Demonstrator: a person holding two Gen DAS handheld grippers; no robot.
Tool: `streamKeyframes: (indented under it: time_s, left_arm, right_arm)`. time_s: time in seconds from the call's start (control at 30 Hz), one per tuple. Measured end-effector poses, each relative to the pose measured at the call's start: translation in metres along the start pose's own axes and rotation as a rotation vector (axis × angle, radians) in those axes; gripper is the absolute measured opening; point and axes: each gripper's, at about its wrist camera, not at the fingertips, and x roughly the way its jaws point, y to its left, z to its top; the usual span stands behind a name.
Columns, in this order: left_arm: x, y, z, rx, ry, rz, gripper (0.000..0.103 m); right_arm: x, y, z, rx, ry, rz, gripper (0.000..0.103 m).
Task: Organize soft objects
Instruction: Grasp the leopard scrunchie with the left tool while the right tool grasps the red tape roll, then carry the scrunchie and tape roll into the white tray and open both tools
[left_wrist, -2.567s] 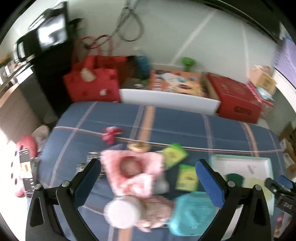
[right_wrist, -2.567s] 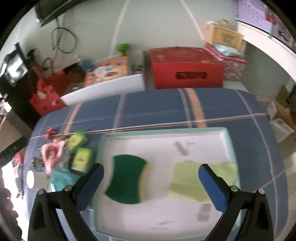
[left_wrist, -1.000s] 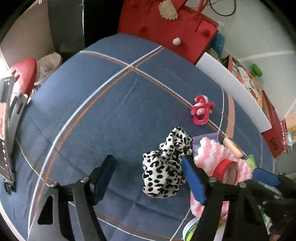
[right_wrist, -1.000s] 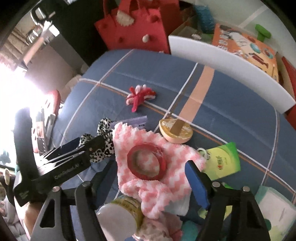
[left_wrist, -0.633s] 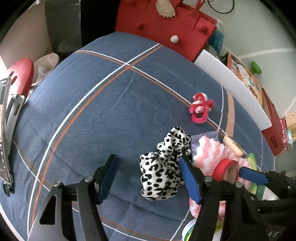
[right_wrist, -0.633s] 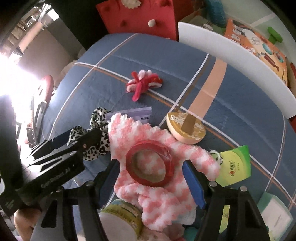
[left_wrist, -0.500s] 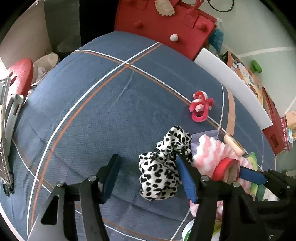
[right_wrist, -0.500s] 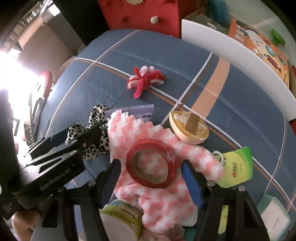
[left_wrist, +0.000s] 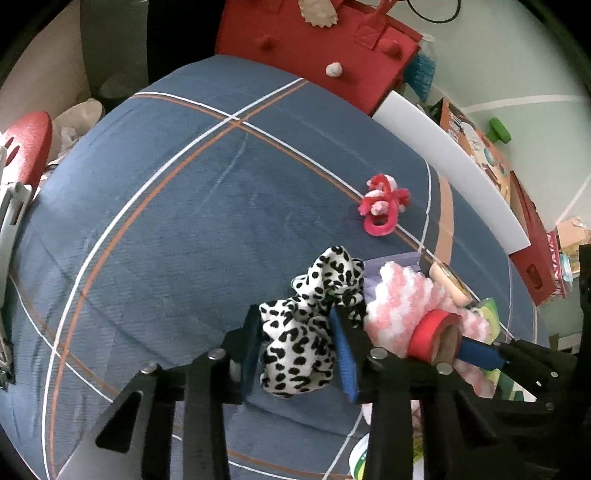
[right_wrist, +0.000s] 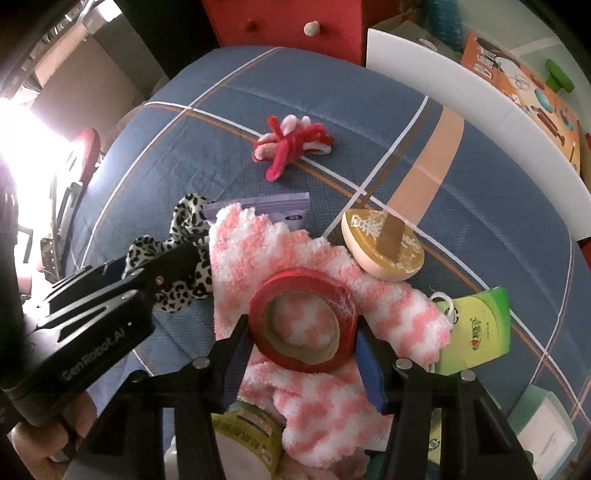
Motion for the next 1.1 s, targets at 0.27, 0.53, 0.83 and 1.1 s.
streamKeyframes:
  time_s: [0.27,0.53,0.83,1.1]
  left_arm:
    - [-0.004,0.001,-0.002,0.004,-0.010,-0.004,0.024]
    - [-0.031,-0.005,-0.002,0.037,-0.065,0.024,0.024]
    - [-0.062,-0.023,-0.004,0.082,-0.134,0.057,0.024]
    - [-0.084,-0.052,-0.008,0.145,-0.173,0.066,0.024]
  right_arm:
    - [-0.018,-0.006,-0.010,0.003,-0.022,0.016,0.056]
    - [-0.049,-0.025,-0.022,0.035,-0.079,0.053,0.056]
    - [-0.079,-0.043,-0.031,0.068,-0.134,0.044,0.056]
    - [-0.111,-0.056,-0.058,0.156,-0.236,-0.013,0.056]
